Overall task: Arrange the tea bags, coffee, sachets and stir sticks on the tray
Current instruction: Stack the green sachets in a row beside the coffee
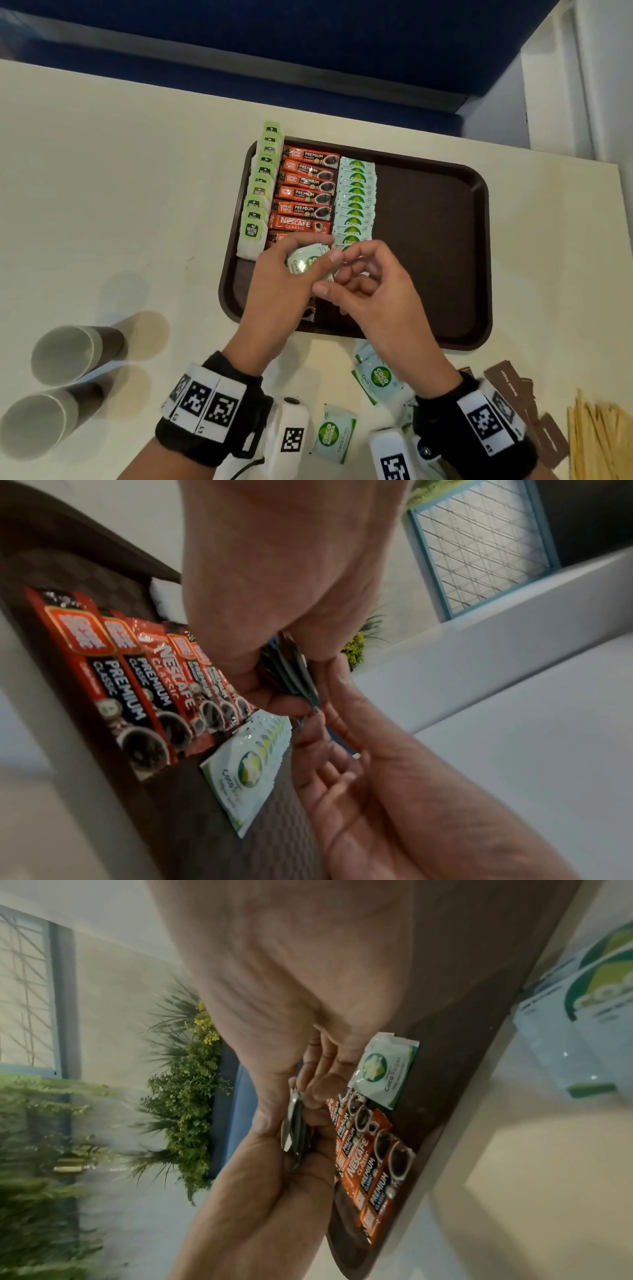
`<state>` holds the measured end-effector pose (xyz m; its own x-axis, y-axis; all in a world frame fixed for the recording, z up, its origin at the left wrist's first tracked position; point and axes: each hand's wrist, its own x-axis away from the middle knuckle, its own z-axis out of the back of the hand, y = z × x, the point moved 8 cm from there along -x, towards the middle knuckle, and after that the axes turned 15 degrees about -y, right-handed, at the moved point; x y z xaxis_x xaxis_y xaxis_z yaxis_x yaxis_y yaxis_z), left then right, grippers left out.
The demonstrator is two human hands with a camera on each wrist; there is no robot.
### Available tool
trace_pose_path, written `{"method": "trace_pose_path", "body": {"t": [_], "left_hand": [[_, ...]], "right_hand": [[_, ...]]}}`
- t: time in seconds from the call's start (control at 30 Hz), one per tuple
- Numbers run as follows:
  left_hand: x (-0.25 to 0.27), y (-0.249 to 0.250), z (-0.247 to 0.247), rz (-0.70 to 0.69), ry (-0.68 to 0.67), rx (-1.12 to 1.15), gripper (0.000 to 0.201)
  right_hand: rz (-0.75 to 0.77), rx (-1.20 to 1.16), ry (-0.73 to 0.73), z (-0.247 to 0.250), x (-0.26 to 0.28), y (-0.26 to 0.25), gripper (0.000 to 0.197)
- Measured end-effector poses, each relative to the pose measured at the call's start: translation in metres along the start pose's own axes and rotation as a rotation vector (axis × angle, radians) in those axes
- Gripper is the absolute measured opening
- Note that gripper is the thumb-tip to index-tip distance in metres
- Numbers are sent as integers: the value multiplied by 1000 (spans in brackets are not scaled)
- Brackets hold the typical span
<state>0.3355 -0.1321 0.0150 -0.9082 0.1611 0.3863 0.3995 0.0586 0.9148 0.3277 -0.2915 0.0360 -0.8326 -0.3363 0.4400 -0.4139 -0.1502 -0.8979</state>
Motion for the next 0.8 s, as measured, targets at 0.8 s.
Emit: {"method": "trace_pose_path", "body": {"t": [0.8], "left_hand": [[10,-5,36,61,120,-2,23]], "right_hand": [[-63,142,99,61,3,26,15]]}}
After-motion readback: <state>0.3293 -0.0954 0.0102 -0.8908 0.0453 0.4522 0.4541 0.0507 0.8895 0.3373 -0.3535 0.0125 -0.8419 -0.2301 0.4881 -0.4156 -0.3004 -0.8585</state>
